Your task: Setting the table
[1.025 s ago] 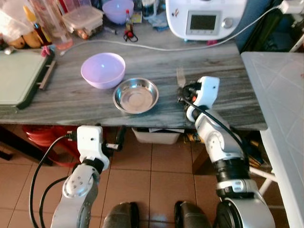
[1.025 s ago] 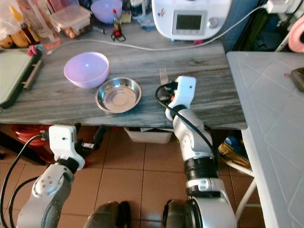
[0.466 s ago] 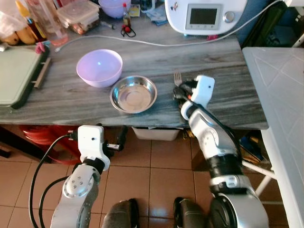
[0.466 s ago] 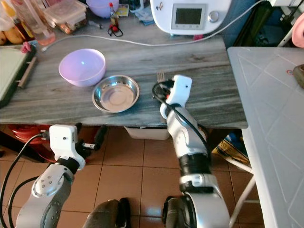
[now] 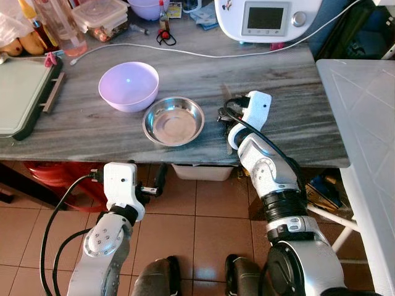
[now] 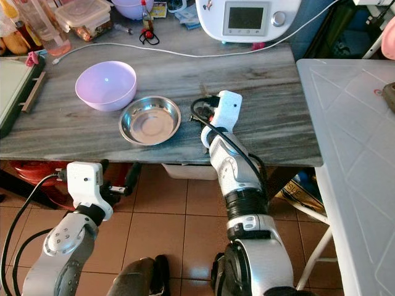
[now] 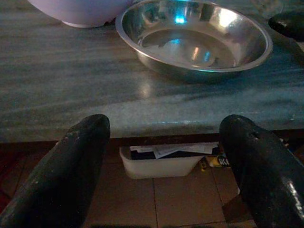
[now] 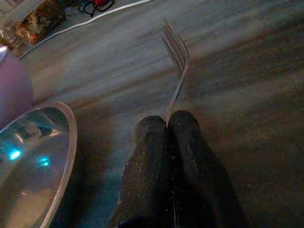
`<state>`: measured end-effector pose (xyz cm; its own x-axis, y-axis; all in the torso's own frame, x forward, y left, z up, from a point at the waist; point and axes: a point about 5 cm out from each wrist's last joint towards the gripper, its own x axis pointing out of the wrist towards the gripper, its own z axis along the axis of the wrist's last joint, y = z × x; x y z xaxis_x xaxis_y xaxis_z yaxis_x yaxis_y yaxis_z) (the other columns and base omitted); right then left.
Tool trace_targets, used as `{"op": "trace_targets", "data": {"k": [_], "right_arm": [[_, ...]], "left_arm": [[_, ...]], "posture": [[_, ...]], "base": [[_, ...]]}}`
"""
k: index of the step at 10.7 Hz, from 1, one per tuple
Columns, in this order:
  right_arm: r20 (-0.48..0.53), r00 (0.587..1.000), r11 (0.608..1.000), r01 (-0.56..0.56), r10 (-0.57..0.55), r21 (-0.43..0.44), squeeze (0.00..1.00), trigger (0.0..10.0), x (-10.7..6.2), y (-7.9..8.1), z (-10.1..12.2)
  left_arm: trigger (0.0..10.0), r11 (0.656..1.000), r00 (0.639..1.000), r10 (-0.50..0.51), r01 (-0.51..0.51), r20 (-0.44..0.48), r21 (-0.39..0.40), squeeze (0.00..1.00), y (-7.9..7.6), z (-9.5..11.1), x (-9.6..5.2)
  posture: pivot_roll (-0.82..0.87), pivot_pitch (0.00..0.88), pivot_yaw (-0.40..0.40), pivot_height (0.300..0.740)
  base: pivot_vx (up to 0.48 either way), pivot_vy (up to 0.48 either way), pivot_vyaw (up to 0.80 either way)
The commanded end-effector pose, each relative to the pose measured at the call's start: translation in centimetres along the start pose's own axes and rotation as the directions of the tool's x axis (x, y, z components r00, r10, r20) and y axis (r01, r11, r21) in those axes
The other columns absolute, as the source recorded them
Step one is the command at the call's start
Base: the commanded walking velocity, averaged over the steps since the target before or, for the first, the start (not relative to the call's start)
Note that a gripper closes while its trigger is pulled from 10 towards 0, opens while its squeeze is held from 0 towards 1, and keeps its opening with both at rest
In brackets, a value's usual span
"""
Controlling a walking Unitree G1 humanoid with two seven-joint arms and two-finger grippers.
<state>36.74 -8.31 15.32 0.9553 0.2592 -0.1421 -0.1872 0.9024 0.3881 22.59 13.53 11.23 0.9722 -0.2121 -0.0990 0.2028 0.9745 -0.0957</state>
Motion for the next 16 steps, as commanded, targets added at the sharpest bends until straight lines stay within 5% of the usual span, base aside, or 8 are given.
{"op": "trace_targets", "data": {"k": [1,5,6,7,9,15,16], "right_arm": [[-0.056,0.998,1.000,0.019,-0.019,0.000,0.00,0.0,0.1,0.0,-1.3],[-0.106,0.990,0.996,0.092,-0.092,-0.006,0.00,0.0,-0.5,-1.2,-2.7],[-0.131,0.983,0.992,0.127,-0.126,0.001,0.12,4.1,-0.8,-2.1,-3.2],[-0.136,0.981,0.990,0.138,-0.136,0.004,0.60,6.5,-0.9,-2.4,-3.3],[-0.152,0.976,0.987,0.158,-0.158,-0.010,0.73,10.0,-1.2,-3.0,-3.5],[-0.170,0.966,0.981,0.187,-0.194,-0.053,0.72,10.0,-2.0,-4.4,-3.5],[-0.153,0.972,0.984,0.174,-0.179,-0.049,0.65,10.0,-1.9,-4.0,-3.1]], "left_arm": [[10.0,1.000,1.000,-0.003,0.003,-0.011,0.009,0.00,0.0,-0.1,-0.2],[10.0,1.000,1.000,-0.010,0.010,-0.012,0.007,0.00,0.0,-0.2,-0.1],[10.0,1.000,1.000,-0.010,0.010,-0.013,0.007,0.00,0.0,-0.2,0.0],[10.0,1.000,1.000,-0.012,0.012,-0.013,0.008,0.00,0.0,-0.2,0.0],[10.0,1.000,1.000,-0.013,0.013,-0.013,0.011,0.00,0.0,-0.2,0.1],[10.0,1.000,1.000,-0.012,0.012,-0.015,0.010,0.00,-0.1,-0.2,0.2],[10.0,1.000,1.000,-0.013,0.013,-0.011,0.010,0.00,-0.1,-0.2,0.2]], "posture": [[0.03,0.216,0.062,0.740],[0.03,0.213,0.059,0.740],[0.03,0.210,0.060,0.740],[0.03,0.210,0.061,0.740],[0.02,0.209,0.063,0.740],[0.02,0.208,0.061,0.740],[0.02,0.207,0.059,0.740]], "base": [[0.000,0.000,0.00],[0.000,0.000,0.00],[0.000,0.000,0.00],[0.000,0.000,0.00],[0.000,0.000,0.00],[0.000,0.000,0.00],[0.000,0.000,0.00]]}}
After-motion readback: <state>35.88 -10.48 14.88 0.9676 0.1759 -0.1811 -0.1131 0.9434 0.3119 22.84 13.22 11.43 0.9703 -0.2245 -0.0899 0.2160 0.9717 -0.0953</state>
